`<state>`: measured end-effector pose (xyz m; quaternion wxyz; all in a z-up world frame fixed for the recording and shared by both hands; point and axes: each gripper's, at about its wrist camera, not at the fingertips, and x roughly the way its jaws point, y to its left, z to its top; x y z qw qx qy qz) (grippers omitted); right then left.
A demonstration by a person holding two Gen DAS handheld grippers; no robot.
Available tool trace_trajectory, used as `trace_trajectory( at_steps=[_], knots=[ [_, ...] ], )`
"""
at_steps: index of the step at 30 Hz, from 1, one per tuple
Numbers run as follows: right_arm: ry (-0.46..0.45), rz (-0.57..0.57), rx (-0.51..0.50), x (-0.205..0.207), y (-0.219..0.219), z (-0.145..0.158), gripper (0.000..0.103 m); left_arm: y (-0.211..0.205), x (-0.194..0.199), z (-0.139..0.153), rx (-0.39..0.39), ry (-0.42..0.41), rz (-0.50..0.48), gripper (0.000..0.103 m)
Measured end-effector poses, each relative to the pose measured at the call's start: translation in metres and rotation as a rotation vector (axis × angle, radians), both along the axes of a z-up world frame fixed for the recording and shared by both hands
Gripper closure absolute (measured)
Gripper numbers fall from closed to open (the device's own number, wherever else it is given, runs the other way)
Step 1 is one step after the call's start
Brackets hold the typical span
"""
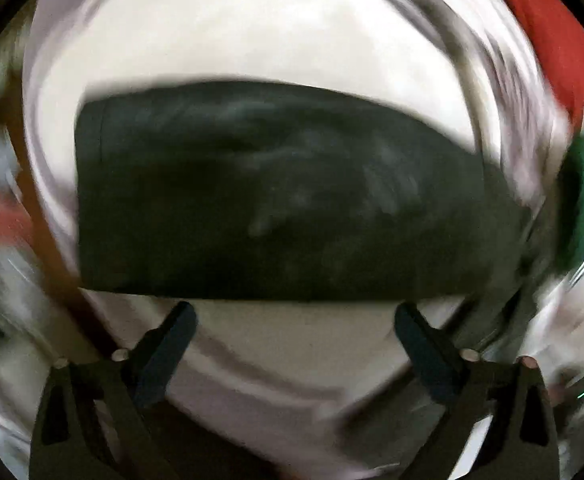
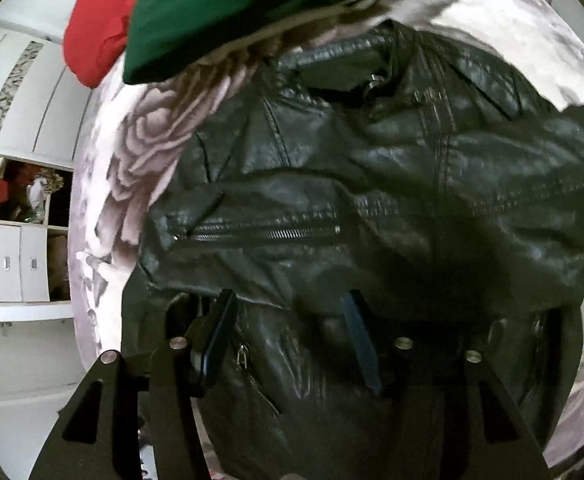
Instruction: Fold large clothes
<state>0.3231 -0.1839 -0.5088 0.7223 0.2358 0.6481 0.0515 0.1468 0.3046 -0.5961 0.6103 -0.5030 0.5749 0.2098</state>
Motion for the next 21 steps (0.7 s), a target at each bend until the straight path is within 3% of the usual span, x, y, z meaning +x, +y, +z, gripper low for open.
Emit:
trace_trajectory(
  at_steps=[1, 4, 6, 7, 8, 9, 13, 16, 19, 21],
  knots=[
    [0.006, -0.002, 0.009, 0.001, 0.002, -0.002, 0.045, 0.014, -0.007, -0.013, -0.07, -0.049, 0.118, 0.011],
    [0.008, 0.004, 0.015, 0.009, 0.014, -0.005, 0.045, 0.036, -0.018, -0.038, -0.136, -0.112, 0.351, 0.024],
    [0.009, 0.016, 0.003, 0.009, 0.027, -0.008, 0.045, 0.044, -0.017, -0.044, -0.132, -0.096, 0.429, 0.046],
    [0.011, 0.022, -0.004, 0.01, 0.036, -0.011, 0.045, 0.046, -0.015, -0.043, -0.113, -0.09, 0.45, 0.062],
    [0.011, 0.03, -0.008, 0.009, 0.042, -0.012, 0.045, 0.046, -0.013, -0.04, -0.093, -0.099, 0.455, 0.084],
    [0.011, 0.039, -0.01, 0.009, 0.05, -0.014, 0.045, 0.048, -0.008, -0.034, -0.055, -0.122, 0.441, 0.09],
    [-0.002, 0.069, -0.021, 0.007, 0.07, -0.012, 0.045, 0.069, 0.023, -0.01, 0.089, -0.206, 0.357, 0.095],
    [-0.007, 0.081, -0.027, 0.007, 0.081, -0.011, 0.045, 0.098, 0.054, 0.0, 0.127, -0.288, 0.344, 0.097],
    [0.004, 0.089, -0.03, 0.005, 0.09, -0.014, 0.045, 0.121, 0.079, -0.009, 0.136, -0.335, 0.322, 0.097],
    [0.016, 0.098, -0.042, 0.003, 0.096, -0.017, 0.045, 0.125, 0.082, -0.023, 0.079, -0.335, 0.315, 0.097]
  ],
)
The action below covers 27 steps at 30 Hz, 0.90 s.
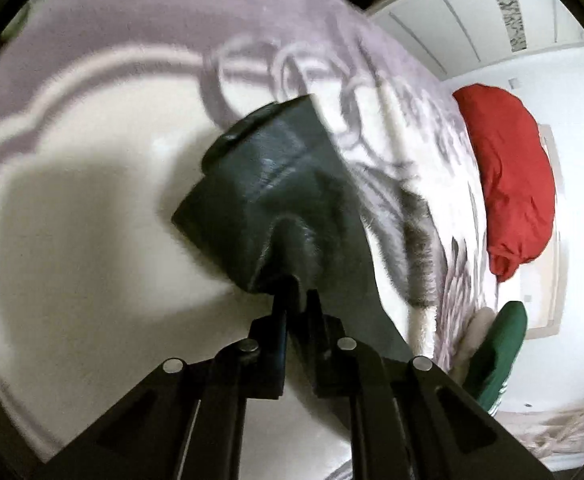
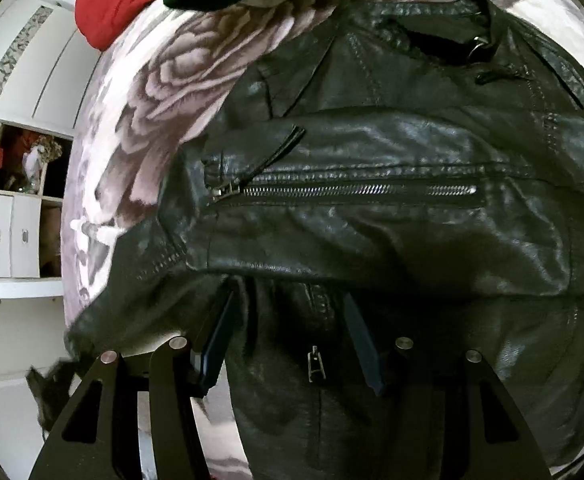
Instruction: Fold large clothes
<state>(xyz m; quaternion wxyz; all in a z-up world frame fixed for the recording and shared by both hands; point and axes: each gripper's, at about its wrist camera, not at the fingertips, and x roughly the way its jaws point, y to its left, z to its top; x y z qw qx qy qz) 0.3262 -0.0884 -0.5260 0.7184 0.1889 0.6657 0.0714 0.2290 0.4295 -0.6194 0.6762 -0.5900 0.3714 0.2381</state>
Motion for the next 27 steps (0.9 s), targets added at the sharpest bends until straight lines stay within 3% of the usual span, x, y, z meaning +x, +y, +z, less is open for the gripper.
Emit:
trace_trajectory(
  at_steps=[3, 7, 10, 13, 15, 16, 17, 18, 19, 23, 27],
  knots=[
    [0.009, 0.013, -0.015, -0.002, 0.006, -0.002, 0.045, -0.007, -0.016, -0.008, -0.055, -0.011, -0.039, 0.089],
    [0.001, 0.031, -0.022, -0.002, 0.011, -0.001, 0.045, -0.027, -0.047, -0.013, -0.156, -0.065, -0.019, 0.046],
    [-0.005, 0.031, -0.026, 0.001, 0.013, -0.001, 0.045, -0.034, -0.054, -0.023, -0.218, -0.126, 0.051, 0.044],
    [-0.01, 0.019, -0.06, 0.005, 0.012, 0.001, 0.045, -0.028, -0.033, -0.026, -0.178, -0.129, 0.117, 0.044],
    [-0.021, 0.025, -0.122, 0.009, 0.013, 0.006, 0.045, -0.025, -0.02, -0.015, -0.097, -0.125, 0.159, 0.046],
    [-0.028, 0.035, -0.161, 0.012, 0.014, 0.008, 0.045, -0.024, -0.009, -0.004, -0.032, -0.118, 0.167, 0.058],
    [-0.037, 0.05, -0.209, 0.015, 0.016, 0.011, 0.045, -0.024, -0.004, 0.003, 0.011, -0.121, 0.156, 0.09],
    [-0.045, 0.068, -0.262, 0.019, 0.018, 0.012, 0.045, -0.025, 0.008, 0.012, 0.07, -0.093, 0.118, 0.096],
    [-0.053, 0.086, -0.317, 0.022, 0.02, 0.013, 0.045, -0.025, 0.021, 0.023, 0.128, -0.083, 0.083, 0.096],
    [-0.051, 0.21, -0.496, 0.042, 0.038, -0.006, 0.045, -0.029, 0.042, 0.053, 0.215, -0.096, 0.021, 0.098],
    [0.031, 0.29, -0.527, 0.058, 0.045, -0.043, 0.045, -0.039, 0.049, 0.089, 0.283, -0.121, -0.035, 0.098]
  ],
)
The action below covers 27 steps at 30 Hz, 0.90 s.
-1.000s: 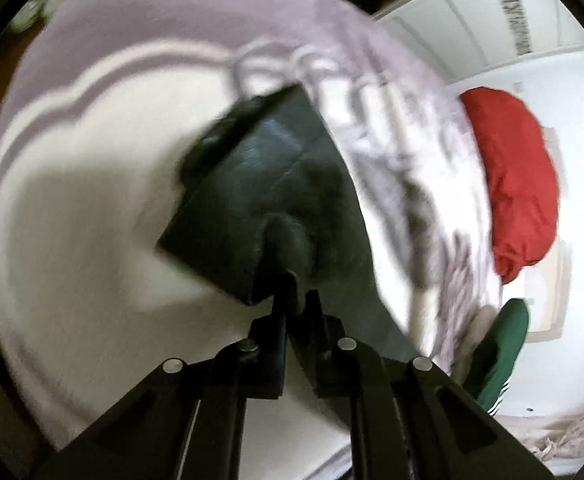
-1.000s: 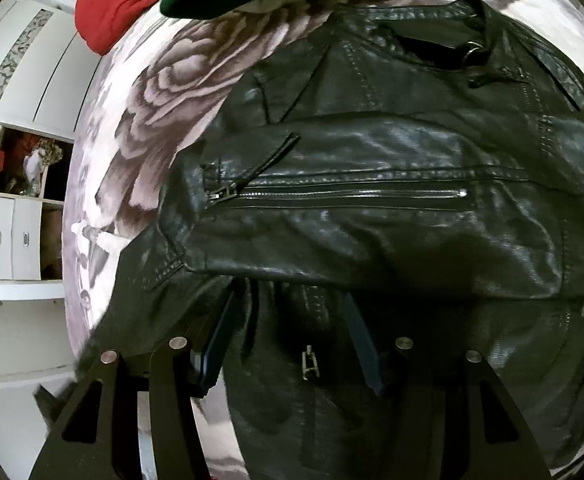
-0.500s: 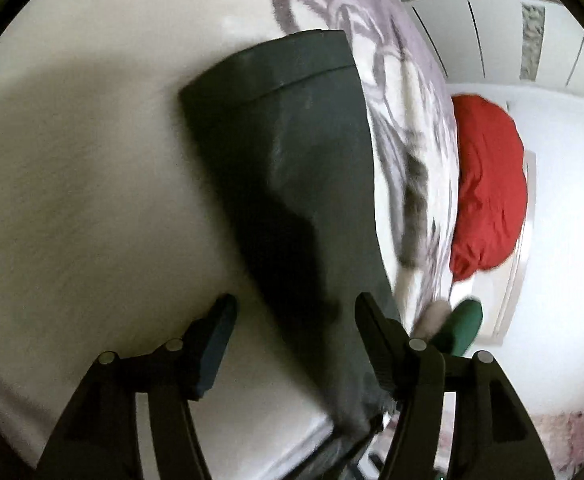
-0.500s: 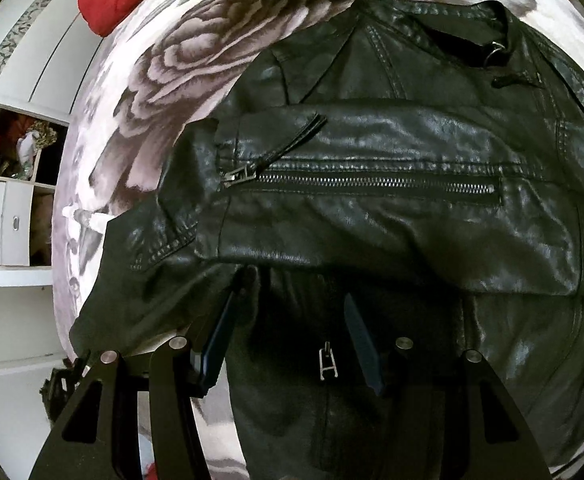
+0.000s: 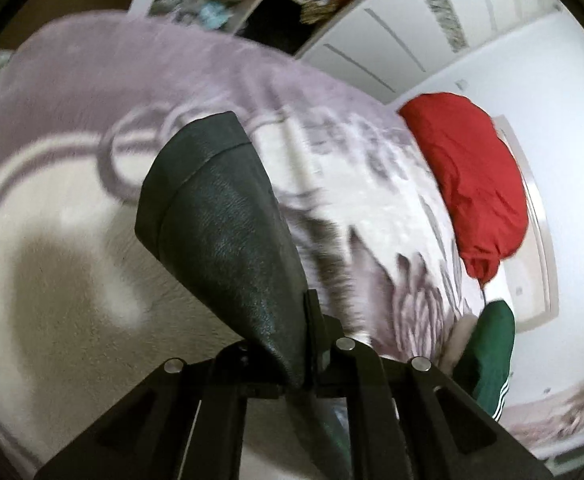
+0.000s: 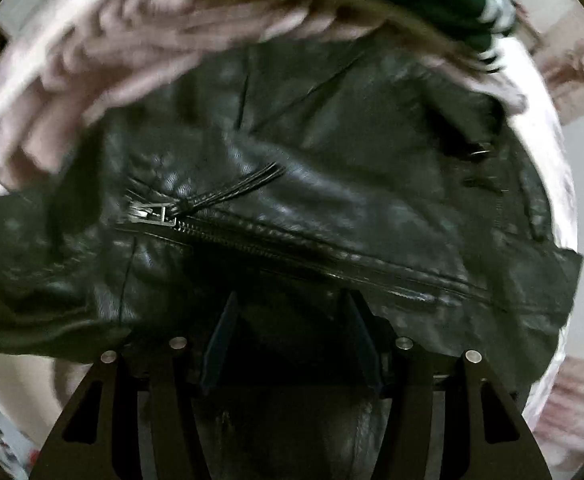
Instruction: Fold large clothes
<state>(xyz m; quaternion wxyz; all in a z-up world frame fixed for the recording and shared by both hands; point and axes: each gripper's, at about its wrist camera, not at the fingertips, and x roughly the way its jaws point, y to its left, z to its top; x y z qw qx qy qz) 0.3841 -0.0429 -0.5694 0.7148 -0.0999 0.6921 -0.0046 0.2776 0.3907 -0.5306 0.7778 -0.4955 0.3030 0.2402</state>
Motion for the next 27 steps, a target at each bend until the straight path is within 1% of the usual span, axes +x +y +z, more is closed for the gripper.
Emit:
trace_trajectory(
  at_steps=[2, 4, 6, 7, 8, 9, 10, 11, 13, 14, 17, 18, 19, 20, 21, 22, 23, 24, 25, 27],
  knots=[
    [-0.004, -0.031, 0.05, 0.005, -0.01, 0.003, 0.045, -0.011, 0.006, 0.02, 0.045, 0.009, -0.035, 0.098],
    [-0.006, -0.063, 0.113, 0.007, -0.025, 0.011, 0.045, -0.028, 0.017, 0.042, 0.116, 0.013, -0.082, 0.098],
    [-0.008, -0.092, 0.132, 0.005, -0.046, 0.019, 0.045, -0.046, 0.022, 0.056, 0.178, 0.017, -0.126, 0.099],
    [-0.009, -0.101, 0.132, 0.003, -0.057, 0.023, 0.044, -0.062, 0.03, 0.066, 0.222, 0.021, -0.161, 0.099],
    [-0.009, -0.108, 0.13, 0.001, -0.067, 0.025, 0.041, -0.071, 0.032, 0.071, 0.245, 0.015, -0.183, 0.099],
    [-0.01, -0.115, 0.132, -0.002, -0.083, 0.03, 0.038, -0.088, 0.037, 0.079, 0.276, 0.01, -0.221, 0.099],
    [-0.011, -0.122, 0.137, -0.005, -0.097, 0.034, 0.038, -0.11, 0.047, 0.088, 0.313, 0.014, -0.264, 0.099],
    [-0.013, -0.132, 0.142, -0.007, -0.109, 0.037, 0.038, -0.124, 0.051, 0.092, 0.328, 0.007, -0.293, 0.099],
    [-0.019, -0.173, 0.167, -0.014, -0.147, 0.047, 0.038, -0.167, 0.061, 0.104, 0.353, -0.015, -0.374, 0.099],
    [-0.02, -0.203, 0.183, -0.017, -0.17, 0.052, 0.038, -0.198, 0.07, 0.11, 0.373, -0.025, -0.432, 0.099],
    [-0.023, -0.286, 0.22, -0.028, -0.23, 0.064, 0.038, -0.278, 0.087, 0.124, 0.401, -0.068, -0.587, 0.099],
    [-0.03, -0.325, 0.23, -0.034, -0.259, 0.069, 0.038, -0.314, 0.094, 0.126, 0.403, -0.081, -0.661, 0.099],
    [-0.034, -0.353, 0.236, -0.04, -0.279, 0.072, 0.038, -0.348, 0.099, 0.127, 0.399, -0.092, -0.73, 0.099],
    [-0.037, -0.375, 0.24, -0.044, -0.294, 0.075, 0.038, -0.372, 0.103, 0.128, 0.394, -0.099, -0.779, 0.099],
    [-0.04, -0.407, 0.238, -0.05, -0.322, 0.076, 0.038, -0.408, 0.108, 0.123, 0.391, -0.099, -0.855, 0.099],
    [-0.042, -0.427, 0.23, -0.057, -0.336, 0.076, 0.038, -0.442, 0.111, 0.116, 0.39, -0.094, -0.926, 0.099],
    [-0.041, -0.446, 0.221, -0.063, -0.356, 0.074, 0.038, -0.462, 0.113, 0.111, 0.381, -0.092, -0.972, 0.099],
    [-0.037, -0.461, 0.212, -0.07, -0.366, 0.071, 0.038, -0.492, 0.115, 0.1, 0.374, -0.079, -1.037, 0.099],
    [-0.03, -0.482, 0.194, -0.076, -0.384, 0.066, 0.038, -0.518, 0.116, 0.089, 0.385, -0.058, -1.088, 0.099],
    [-0.011, -0.532, 0.18, -0.093, -0.415, 0.059, 0.038, -0.554, 0.118, 0.066, 0.407, 0.004, -1.165, 0.099]
  ],
)
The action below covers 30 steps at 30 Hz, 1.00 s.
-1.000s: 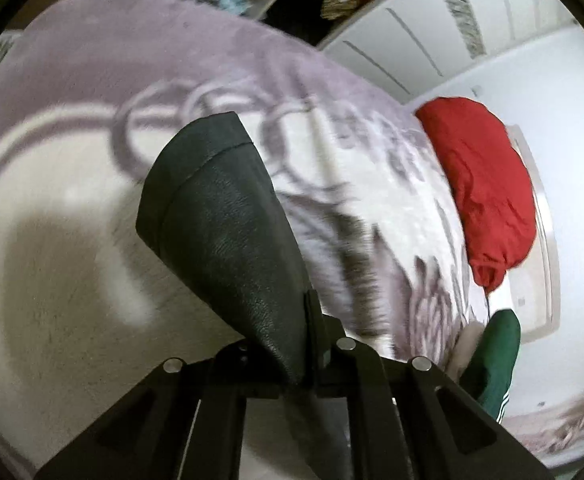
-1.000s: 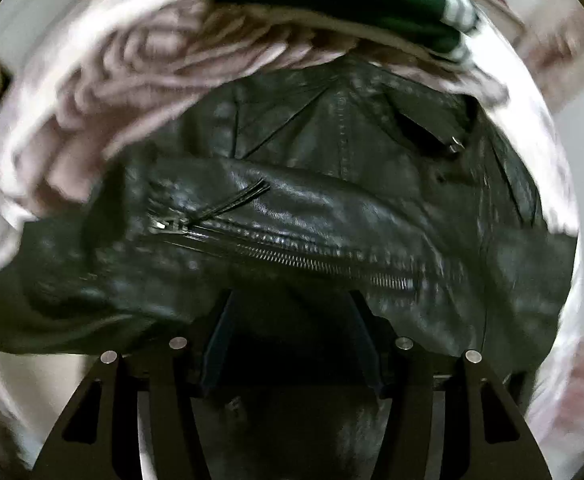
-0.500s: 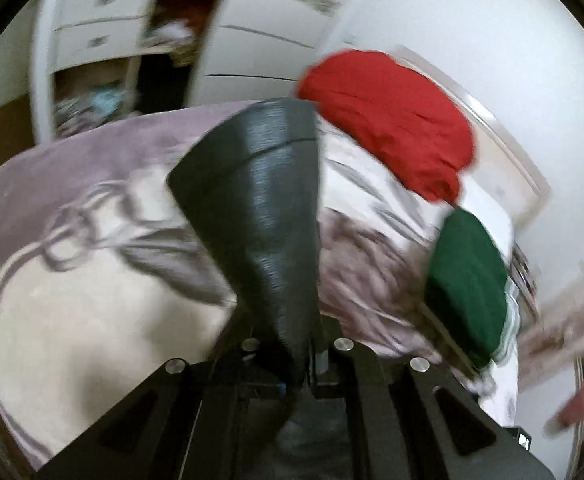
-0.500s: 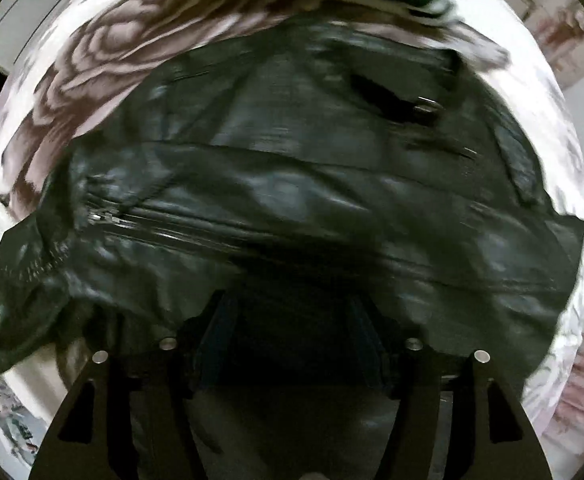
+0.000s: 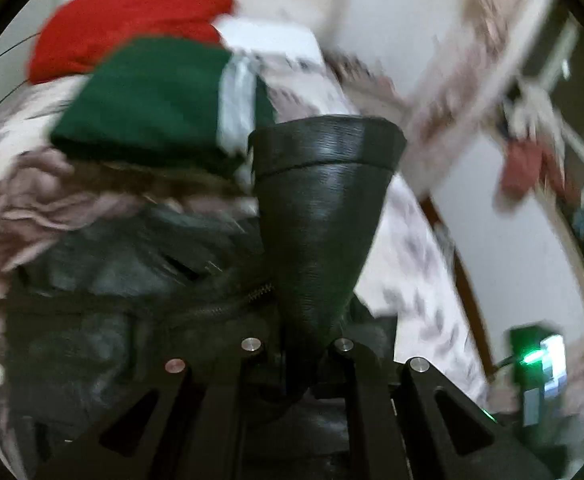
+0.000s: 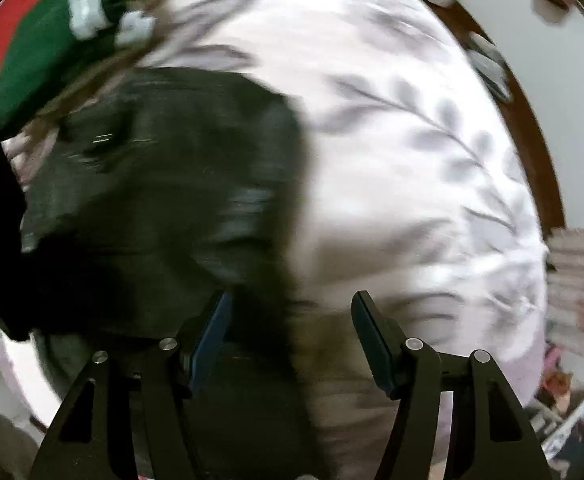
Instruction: Fold large clothes
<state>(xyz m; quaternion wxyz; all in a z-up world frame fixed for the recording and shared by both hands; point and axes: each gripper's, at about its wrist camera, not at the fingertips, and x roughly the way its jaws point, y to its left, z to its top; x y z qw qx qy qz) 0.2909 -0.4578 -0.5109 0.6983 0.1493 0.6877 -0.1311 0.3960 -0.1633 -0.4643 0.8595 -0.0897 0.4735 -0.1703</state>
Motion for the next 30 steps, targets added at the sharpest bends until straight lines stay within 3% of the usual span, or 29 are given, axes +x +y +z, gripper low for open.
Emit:
trace_trajectory(
  at_steps=[3, 6, 7, 9, 10, 11, 14, 17, 20, 24, 27, 29, 30],
  knots=[
    [0.02, -0.069, 0.021, -0.019, -0.034, -0.011, 0.038, -0.033, 0.006, -0.033, 0.107, 0.107, -0.053, 0.098],
    [0.024, -0.124, 0.078, -0.04, -0.057, -0.019, 0.038, -0.034, 0.008, -0.049, 0.143, 0.192, -0.06, 0.087],
    [0.027, -0.142, 0.103, -0.044, -0.065, -0.023, 0.038, -0.032, 0.006, -0.046, 0.122, 0.192, -0.058, 0.075],
    [0.022, -0.185, 0.173, -0.051, -0.08, -0.028, 0.038, -0.028, 0.003, -0.038, 0.069, 0.18, -0.065, 0.035],
    [0.019, -0.205, 0.204, -0.052, -0.086, -0.03, 0.038, -0.024, 0.0, -0.032, 0.053, 0.176, -0.074, 0.005],
    [0.014, -0.229, 0.235, -0.051, -0.094, -0.032, 0.038, -0.024, 0.004, -0.026, 0.051, 0.164, -0.076, 0.001],
    [-0.032, -0.282, 0.309, -0.047, -0.109, -0.025, 0.038, -0.005, 0.006, -0.009, 0.065, 0.151, -0.041, 0.001],
    [-0.112, -0.293, 0.401, -0.028, -0.114, -0.01, 0.037, 0.047, 0.002, 0.007, 0.082, 0.156, 0.05, 0.001],
    [-0.154, -0.239, 0.484, 0.001, -0.095, 0.006, 0.037, 0.118, -0.004, 0.008, 0.199, 0.165, 0.214, 0.001],
    [-0.138, -0.11, 0.522, 0.044, -0.044, 0.006, 0.037, 0.196, -0.001, -0.038, 0.339, 0.277, 0.408, 0.001],
    [-0.061, -0.046, 0.494, 0.071, -0.017, -0.019, 0.037, 0.228, 0.01, -0.084, 0.358, 0.374, 0.473, 0.0],
    [-0.021, -0.023, 0.418, 0.074, -0.001, -0.026, 0.048, 0.237, 0.017, -0.105, 0.346, 0.408, 0.487, 0.0],
    [-0.012, -0.009, 0.38, 0.073, 0.005, -0.025, 0.081, 0.237, 0.019, -0.11, 0.34, 0.403, 0.487, 0.0]
  ],
)
